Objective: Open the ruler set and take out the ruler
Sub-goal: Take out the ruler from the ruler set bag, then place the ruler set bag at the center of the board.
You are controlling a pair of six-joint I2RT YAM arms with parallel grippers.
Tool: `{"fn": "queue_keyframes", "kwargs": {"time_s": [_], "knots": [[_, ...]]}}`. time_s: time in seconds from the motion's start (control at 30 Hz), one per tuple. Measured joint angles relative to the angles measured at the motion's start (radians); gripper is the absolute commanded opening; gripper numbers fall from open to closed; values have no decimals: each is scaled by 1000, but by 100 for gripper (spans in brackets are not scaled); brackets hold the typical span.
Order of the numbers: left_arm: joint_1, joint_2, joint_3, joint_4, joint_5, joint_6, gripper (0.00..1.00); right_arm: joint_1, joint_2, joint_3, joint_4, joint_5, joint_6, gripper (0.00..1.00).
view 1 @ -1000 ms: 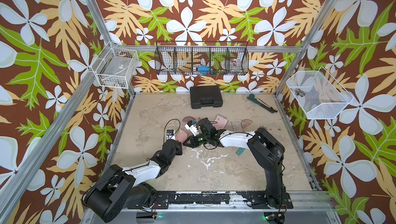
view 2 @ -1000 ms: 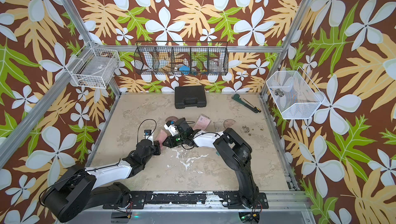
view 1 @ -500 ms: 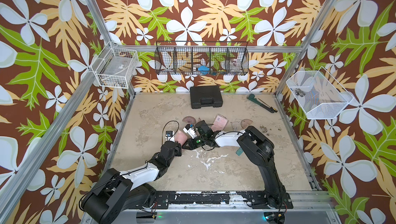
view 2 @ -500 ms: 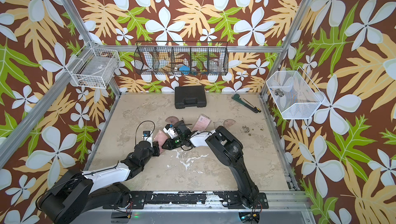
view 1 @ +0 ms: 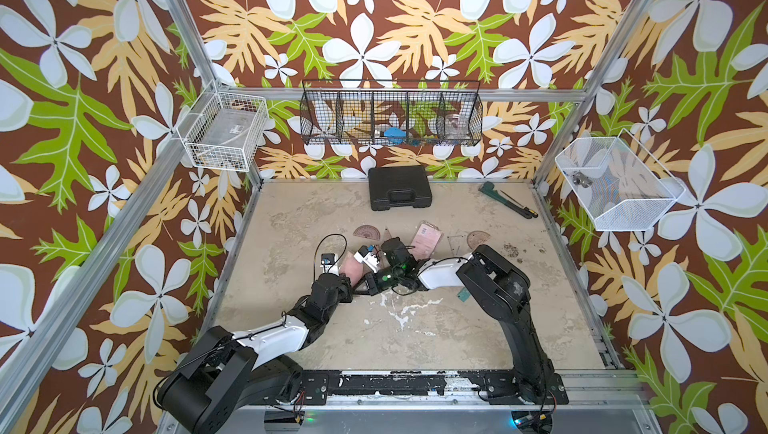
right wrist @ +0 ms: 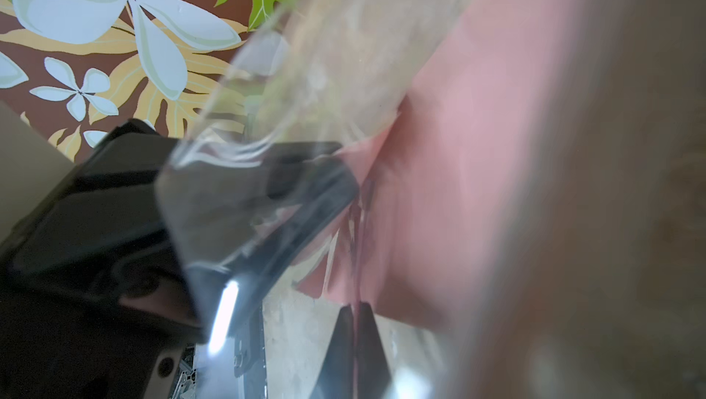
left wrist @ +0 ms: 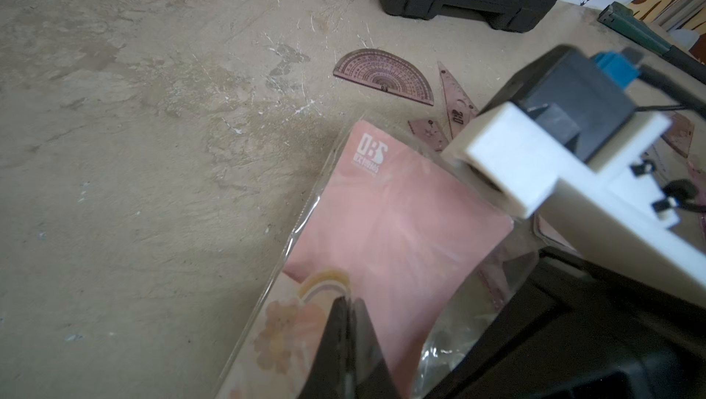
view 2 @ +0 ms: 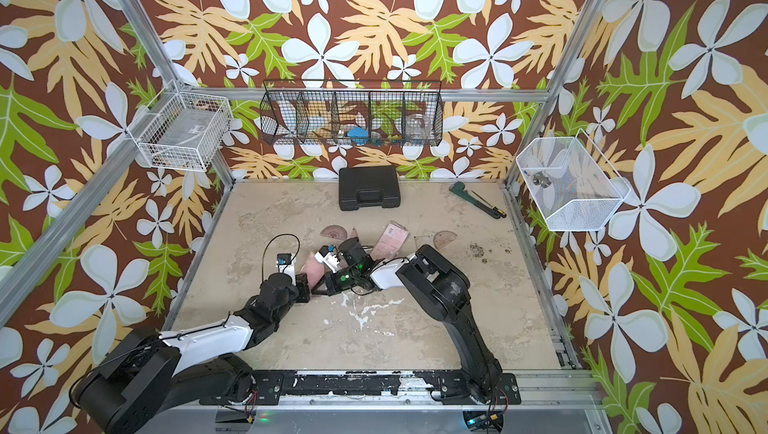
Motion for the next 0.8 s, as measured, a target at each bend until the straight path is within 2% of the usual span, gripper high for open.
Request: {"fn": "queue_keyframes", "kwargs": {"time_s": [0.33,0.63,0.73,0.8], "knots": [[8,70,63,-27,-54,-26,0,-57,-200,-106,-110,60,-68,0],[131,203,224,-109,-79,-72,0,-130,-488,-299,-93,143,-101,0],[165,291,305,-140,-79,-75,0,-161,-503,-341,-37,172,-60,0],[176,358,362,-162,-89,-77,0,-174,-463,-333,-26,196,-39,0]]}}
